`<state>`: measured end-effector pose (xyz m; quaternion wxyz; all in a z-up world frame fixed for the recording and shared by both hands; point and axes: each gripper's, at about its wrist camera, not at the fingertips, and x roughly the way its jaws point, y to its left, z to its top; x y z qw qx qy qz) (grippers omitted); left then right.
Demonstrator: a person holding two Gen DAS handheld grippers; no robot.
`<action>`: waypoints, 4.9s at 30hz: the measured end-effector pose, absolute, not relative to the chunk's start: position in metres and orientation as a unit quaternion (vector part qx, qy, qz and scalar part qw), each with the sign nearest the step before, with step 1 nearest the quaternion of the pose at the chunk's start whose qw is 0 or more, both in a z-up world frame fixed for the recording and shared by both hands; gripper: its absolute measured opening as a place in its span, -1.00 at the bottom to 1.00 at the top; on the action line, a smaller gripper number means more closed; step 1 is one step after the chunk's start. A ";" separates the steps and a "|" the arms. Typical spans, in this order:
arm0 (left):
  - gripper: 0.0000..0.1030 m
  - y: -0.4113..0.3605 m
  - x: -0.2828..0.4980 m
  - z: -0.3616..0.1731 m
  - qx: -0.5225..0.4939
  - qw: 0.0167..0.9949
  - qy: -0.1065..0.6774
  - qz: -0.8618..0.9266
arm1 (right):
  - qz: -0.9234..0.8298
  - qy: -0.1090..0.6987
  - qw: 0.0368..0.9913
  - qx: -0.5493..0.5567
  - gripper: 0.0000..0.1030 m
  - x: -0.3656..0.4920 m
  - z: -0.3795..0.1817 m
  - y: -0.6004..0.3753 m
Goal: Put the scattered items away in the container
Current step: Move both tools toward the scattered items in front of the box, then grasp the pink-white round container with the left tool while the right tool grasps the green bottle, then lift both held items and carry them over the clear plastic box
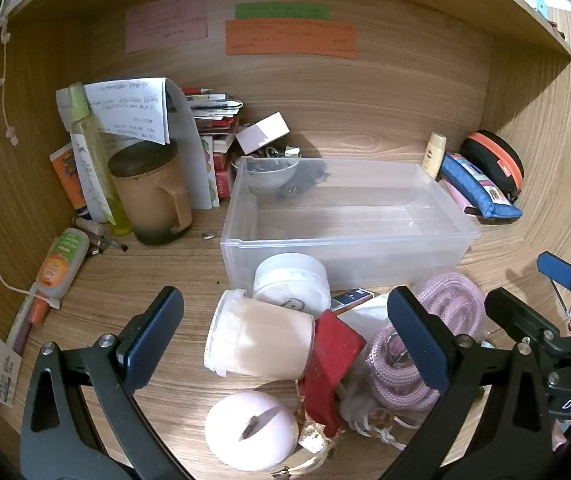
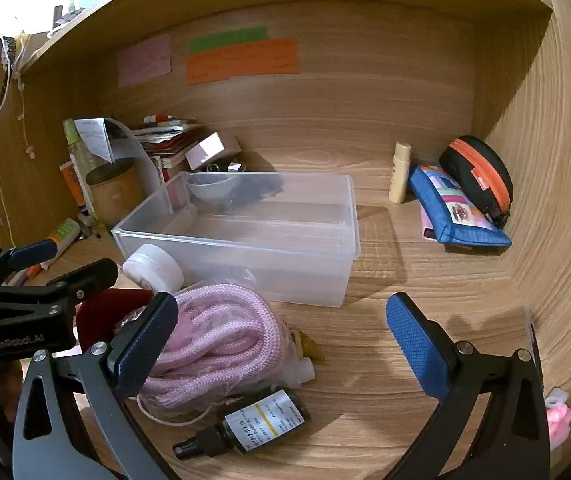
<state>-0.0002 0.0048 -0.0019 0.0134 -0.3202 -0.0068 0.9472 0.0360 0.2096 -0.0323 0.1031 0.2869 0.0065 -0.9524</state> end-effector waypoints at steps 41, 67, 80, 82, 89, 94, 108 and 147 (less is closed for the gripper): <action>1.00 -0.007 0.016 0.000 -0.313 0.020 -0.031 0.949 | -0.952 0.028 0.103 0.285 1.00 0.042 -0.031 0.195; 1.00 -0.043 0.057 -0.058 -0.389 0.026 -0.037 0.920 | -0.935 0.048 0.081 0.341 1.00 0.057 -0.059 0.207; 1.00 -0.048 0.047 -0.083 -0.416 0.022 -0.052 0.908 | -0.916 0.051 0.075 0.390 1.00 0.056 -0.091 0.204; 1.00 -0.048 0.043 -0.086 -0.420 0.018 -0.050 0.906 | -0.915 0.051 0.068 0.395 1.00 0.054 -0.095 0.208; 1.00 -0.054 0.034 -0.091 -0.424 -0.012 -0.043 0.904 | -0.914 0.023 0.064 0.401 1.00 0.049 -0.099 0.226; 1.00 -0.049 0.028 -0.093 -0.419 -0.028 -0.034 0.907 | -0.914 0.003 0.073 0.399 0.96 0.045 -0.104 0.230; 0.22 -0.050 0.023 -0.090 -0.399 -0.050 -0.024 0.915 | -0.909 -0.047 0.080 0.406 -0.06 0.032 -0.109 0.244; 0.22 -0.038 -0.021 0.036 -0.285 0.028 -0.010 0.958 | -0.966 0.030 0.104 0.235 -0.11 -0.006 0.006 0.218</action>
